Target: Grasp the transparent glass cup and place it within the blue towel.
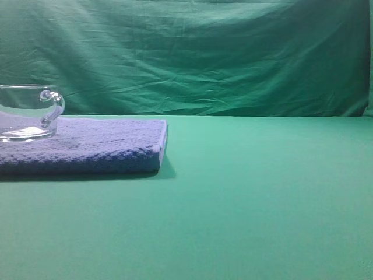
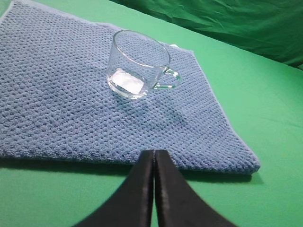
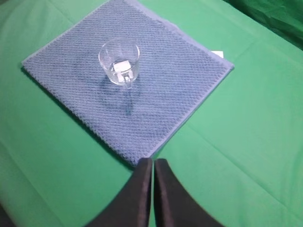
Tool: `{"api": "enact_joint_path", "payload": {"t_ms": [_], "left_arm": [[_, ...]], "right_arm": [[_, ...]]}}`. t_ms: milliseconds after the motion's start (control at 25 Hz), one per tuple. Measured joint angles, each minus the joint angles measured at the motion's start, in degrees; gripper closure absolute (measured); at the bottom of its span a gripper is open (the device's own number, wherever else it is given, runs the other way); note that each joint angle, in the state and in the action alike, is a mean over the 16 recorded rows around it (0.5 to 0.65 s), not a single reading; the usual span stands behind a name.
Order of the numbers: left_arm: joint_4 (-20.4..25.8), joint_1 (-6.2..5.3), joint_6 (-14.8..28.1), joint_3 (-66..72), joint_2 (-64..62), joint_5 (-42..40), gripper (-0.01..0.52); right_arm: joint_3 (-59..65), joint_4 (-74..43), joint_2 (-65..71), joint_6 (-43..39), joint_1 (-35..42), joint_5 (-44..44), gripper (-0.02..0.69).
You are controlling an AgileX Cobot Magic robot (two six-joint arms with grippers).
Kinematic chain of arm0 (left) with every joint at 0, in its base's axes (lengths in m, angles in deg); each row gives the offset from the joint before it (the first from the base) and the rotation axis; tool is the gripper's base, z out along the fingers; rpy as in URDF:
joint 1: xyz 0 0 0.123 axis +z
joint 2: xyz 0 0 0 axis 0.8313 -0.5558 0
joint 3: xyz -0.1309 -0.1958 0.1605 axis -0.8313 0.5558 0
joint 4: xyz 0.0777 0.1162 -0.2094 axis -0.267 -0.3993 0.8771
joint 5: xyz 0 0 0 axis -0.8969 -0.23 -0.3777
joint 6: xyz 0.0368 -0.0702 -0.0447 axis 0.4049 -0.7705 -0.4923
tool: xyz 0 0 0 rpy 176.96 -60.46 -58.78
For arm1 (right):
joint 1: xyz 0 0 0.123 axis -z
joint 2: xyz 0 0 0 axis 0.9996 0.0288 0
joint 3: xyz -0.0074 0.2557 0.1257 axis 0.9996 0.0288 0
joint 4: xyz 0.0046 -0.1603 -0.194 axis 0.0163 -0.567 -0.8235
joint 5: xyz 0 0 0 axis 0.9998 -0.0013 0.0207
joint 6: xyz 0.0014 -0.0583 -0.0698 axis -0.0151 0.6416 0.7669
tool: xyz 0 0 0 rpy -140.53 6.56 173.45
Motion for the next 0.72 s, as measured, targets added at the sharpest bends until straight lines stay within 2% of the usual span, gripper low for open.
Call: {"api": "enact_joint_path", "payload": {"t_ms": [200, 720], "left_arm": [[0.0, 0.0, 0.0, 0.0, 0.0, 0.0, 0.514], [0.0, 0.0, 0.0, 0.0, 0.0, 0.0, 0.514]], "right_arm": [[10.11, -0.06, -9.27, -0.33, 6.17, -6.12, 0.665], [34.05, -0.27, -30.64, -0.43, 28.31, -14.0, 0.665]]}}
